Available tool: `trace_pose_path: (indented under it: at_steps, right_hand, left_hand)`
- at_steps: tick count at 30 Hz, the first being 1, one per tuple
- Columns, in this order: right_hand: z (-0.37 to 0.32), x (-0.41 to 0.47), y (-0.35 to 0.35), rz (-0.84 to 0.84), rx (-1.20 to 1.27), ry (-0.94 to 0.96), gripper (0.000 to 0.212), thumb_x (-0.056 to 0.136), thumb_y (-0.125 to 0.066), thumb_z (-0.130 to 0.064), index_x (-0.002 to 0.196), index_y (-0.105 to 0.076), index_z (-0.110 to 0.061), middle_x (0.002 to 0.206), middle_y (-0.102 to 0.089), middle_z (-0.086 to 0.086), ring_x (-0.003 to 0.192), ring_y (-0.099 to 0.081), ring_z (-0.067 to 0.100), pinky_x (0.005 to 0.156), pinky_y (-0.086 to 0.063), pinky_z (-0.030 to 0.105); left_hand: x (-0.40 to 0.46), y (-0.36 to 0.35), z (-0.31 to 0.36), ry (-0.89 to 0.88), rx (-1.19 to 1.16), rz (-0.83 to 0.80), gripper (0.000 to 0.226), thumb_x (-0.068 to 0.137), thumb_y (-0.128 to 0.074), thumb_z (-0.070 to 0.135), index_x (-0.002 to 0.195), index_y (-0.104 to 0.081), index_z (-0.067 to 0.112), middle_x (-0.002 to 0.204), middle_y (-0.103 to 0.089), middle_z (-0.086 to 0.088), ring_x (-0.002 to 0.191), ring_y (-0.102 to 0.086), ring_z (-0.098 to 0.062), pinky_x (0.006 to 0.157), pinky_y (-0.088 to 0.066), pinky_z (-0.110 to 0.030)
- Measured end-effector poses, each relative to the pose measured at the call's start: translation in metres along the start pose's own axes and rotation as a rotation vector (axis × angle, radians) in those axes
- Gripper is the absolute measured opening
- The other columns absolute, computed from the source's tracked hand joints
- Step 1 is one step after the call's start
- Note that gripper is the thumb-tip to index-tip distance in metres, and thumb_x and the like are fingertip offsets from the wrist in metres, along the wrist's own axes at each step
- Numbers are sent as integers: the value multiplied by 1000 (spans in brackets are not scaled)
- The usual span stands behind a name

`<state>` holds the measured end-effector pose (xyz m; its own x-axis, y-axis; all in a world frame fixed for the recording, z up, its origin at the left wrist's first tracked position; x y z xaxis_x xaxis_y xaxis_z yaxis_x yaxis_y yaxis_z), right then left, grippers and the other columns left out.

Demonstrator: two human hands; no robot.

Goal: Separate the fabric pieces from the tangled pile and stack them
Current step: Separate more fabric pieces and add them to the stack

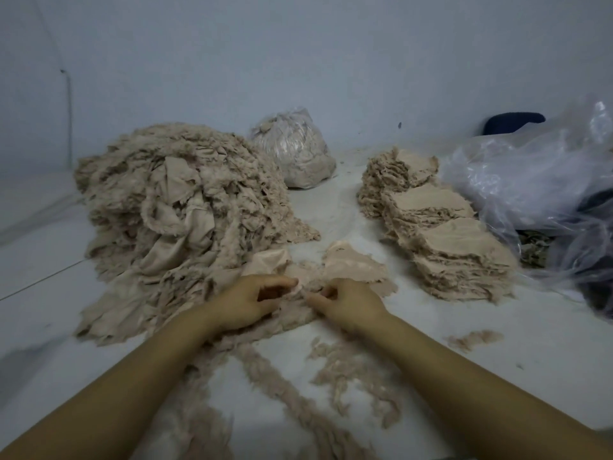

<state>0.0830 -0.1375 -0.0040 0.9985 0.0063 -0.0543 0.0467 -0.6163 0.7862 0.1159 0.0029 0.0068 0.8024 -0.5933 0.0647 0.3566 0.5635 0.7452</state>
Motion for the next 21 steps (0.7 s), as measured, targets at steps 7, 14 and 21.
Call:
trace_pose_path:
  at_steps: [7, 14, 21]
  right_hand:
    - [4, -17, -8, -276, 11, 11, 22, 89, -68, -24, 70, -59, -15, 73, -63, 3, 64, -57, 14, 58, -47, 24]
    - [-13, -2, -6, -84, -8, 1, 37, 78, -72, -52, 70, -61, -18, 65, -61, 3, 63, -59, 19, 60, -45, 27]
    - [11, -5, 12, 10, 291, 40, 38, 89, -67, -21, 65, -38, -19, 62, -37, -4, 56, -34, 10, 50, -30, 23]
  left_hand:
    - [9, 2, -34, 111, 476, -53, 36, 103, -33, 28, 126, -51, 6, 146, -37, -7, 138, -29, -23, 106, -26, -28]
    - [12, -24, -32, 135, 443, 48, 49, 102, -24, 39, 149, -23, 24, 159, -7, 0, 146, -3, -14, 116, 2, -37]
    - [11, -10, -59, 333, 509, 133, 42, 105, -23, 23, 143, -30, 8, 158, -8, -13, 146, 0, -24, 113, -1, -28]
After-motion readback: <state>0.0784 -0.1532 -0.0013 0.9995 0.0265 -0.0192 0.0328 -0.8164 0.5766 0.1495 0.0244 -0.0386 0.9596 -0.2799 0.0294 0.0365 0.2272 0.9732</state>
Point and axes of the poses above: each hand's wrist, its own x-axis towards the middle knuckle, its own y-axis out of the back of the hand, z = x × y, the point moved 10 cm from there along x, towards the middle knuckle
